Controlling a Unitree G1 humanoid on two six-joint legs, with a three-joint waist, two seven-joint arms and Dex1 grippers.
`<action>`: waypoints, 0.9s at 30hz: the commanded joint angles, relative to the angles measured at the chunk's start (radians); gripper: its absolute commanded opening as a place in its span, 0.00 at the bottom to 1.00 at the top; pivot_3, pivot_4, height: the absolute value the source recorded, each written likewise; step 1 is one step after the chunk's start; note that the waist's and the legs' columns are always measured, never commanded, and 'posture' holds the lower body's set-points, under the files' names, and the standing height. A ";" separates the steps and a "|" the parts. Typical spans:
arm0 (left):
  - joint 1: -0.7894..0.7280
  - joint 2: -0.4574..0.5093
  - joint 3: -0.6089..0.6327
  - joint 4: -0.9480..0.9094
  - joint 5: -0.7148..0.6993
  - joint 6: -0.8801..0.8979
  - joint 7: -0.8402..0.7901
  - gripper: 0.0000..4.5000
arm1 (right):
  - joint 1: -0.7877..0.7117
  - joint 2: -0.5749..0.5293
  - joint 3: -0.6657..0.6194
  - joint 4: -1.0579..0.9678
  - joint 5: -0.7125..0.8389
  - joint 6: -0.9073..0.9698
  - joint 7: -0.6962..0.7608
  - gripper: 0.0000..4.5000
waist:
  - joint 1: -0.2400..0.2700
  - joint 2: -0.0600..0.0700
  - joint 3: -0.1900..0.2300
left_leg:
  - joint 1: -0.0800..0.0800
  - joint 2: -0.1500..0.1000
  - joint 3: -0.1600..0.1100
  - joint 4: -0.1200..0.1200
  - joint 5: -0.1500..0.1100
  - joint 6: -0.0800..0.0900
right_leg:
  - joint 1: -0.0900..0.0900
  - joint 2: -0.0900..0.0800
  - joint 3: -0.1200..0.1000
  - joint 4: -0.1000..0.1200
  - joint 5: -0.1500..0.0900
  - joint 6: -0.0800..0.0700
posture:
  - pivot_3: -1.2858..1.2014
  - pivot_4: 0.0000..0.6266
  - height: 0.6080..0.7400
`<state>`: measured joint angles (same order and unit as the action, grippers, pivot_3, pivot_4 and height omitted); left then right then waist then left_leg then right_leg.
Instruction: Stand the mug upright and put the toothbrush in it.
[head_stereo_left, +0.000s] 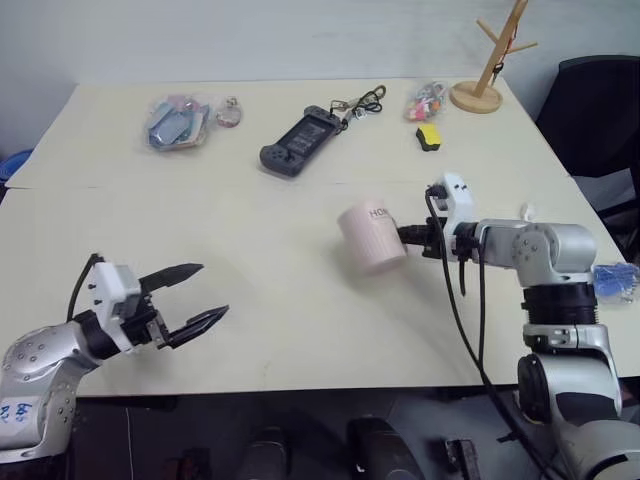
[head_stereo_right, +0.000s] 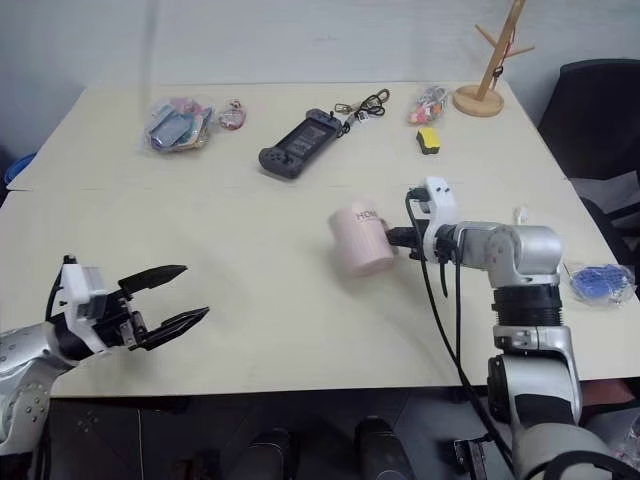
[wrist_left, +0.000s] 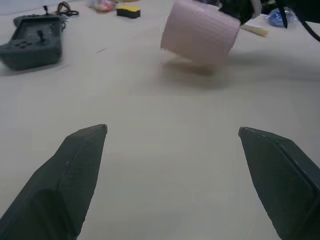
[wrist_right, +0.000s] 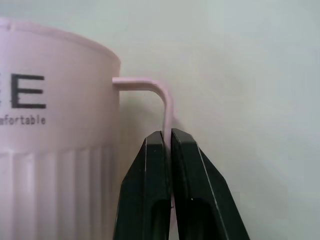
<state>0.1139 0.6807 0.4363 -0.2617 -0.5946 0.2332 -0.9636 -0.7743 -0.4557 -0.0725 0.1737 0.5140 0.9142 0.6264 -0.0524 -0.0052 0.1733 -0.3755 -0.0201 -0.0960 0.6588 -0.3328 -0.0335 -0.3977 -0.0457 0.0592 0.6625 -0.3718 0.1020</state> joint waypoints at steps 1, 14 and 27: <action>0.023 0.002 0.070 -0.017 -0.048 0.015 0.018 1.00 | 0.038 0.098 0.047 -0.040 -0.098 -0.446 0.074 0.01 | -0.002 0.000 0.000 | 0.000 0.000 0.000 0.000 0.000 0.000 | 0.000 0.000 0.000 0.000 0.000 0.000 | 0.52 0.24 1.00; 0.037 0.007 0.091 -0.073 -0.076 0.061 0.064 1.00 | 0.082 0.406 0.140 0.490 -0.327 -1.188 0.057 0.12 | -0.011 0.000 0.000 | 0.001 -0.001 0.000 0.002 0.001 -0.002 | 0.001 -0.001 -0.003 0.002 0.000 0.000 | 0.52 0.24 1.00; 0.026 0.031 0.064 -0.060 -0.068 0.080 0.039 1.00 | 0.368 -0.003 0.025 -0.041 -0.170 -0.834 0.277 0.99 | 0.016 0.000 0.000 | 0.002 -0.001 -0.001 0.001 0.000 -0.002 | 0.002 -0.002 -0.003 -0.001 0.000 0.000 | 0.52 0.24 1.00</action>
<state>0.1432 0.6919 0.4920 -0.3069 -0.6602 0.3193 -0.9119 -0.4444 -0.4217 -0.0029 0.2347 0.2897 0.0408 0.8647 -0.0364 -0.0050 0.1733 -0.3739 -0.0210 -0.0968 0.6599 -0.3325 -0.0350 -0.3955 -0.0475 0.0565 0.6604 -0.3717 0.1019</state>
